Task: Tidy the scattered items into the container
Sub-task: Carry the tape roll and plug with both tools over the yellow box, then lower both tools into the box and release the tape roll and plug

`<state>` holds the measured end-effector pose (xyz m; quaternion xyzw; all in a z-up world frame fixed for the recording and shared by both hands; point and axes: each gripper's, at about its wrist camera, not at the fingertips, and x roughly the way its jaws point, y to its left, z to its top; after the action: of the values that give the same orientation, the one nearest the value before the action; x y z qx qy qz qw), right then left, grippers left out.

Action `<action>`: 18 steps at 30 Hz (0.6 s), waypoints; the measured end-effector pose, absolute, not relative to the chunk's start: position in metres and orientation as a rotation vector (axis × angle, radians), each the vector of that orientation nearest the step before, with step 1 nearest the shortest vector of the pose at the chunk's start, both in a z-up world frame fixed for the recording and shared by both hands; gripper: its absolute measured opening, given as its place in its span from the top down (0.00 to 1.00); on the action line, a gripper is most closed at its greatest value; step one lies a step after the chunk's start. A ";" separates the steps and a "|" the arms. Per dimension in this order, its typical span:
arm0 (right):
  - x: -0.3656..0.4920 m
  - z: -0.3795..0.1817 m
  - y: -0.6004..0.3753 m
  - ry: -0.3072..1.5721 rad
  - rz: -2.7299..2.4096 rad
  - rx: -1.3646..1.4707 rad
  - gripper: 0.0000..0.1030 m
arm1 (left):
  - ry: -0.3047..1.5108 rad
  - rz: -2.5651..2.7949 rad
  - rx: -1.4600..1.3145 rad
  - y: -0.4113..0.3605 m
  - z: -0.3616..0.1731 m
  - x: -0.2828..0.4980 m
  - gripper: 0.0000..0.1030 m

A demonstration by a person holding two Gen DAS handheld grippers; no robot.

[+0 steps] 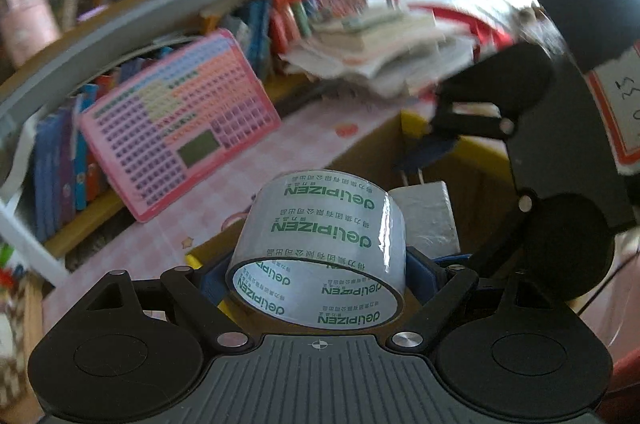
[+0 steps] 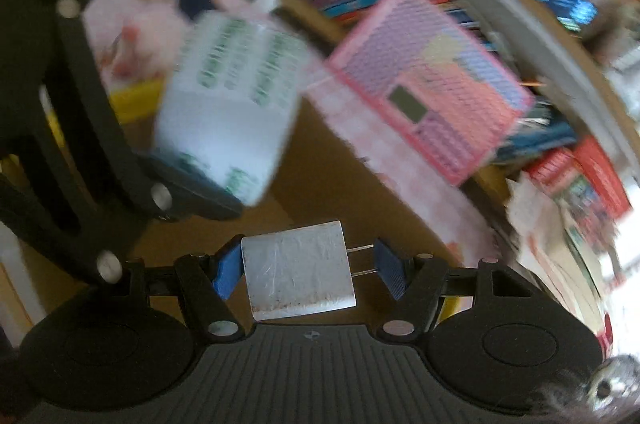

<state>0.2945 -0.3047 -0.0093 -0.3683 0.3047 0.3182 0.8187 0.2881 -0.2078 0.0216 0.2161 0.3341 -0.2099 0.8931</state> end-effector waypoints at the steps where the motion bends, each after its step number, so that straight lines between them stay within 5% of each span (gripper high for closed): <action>1: 0.299 -0.013 -0.303 0.660 0.700 -0.805 0.35 | 0.712 -0.435 0.466 -0.210 0.017 0.293 0.14; 18: 0.326 -0.048 -0.289 0.819 0.855 -0.939 0.35 | 0.852 -0.438 0.576 -0.232 -0.017 0.316 0.14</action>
<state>0.3261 -0.2888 -0.0478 -0.4263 0.3717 0.3878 0.7278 0.3164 -0.2321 -0.0169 0.2730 0.4044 -0.2079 0.8478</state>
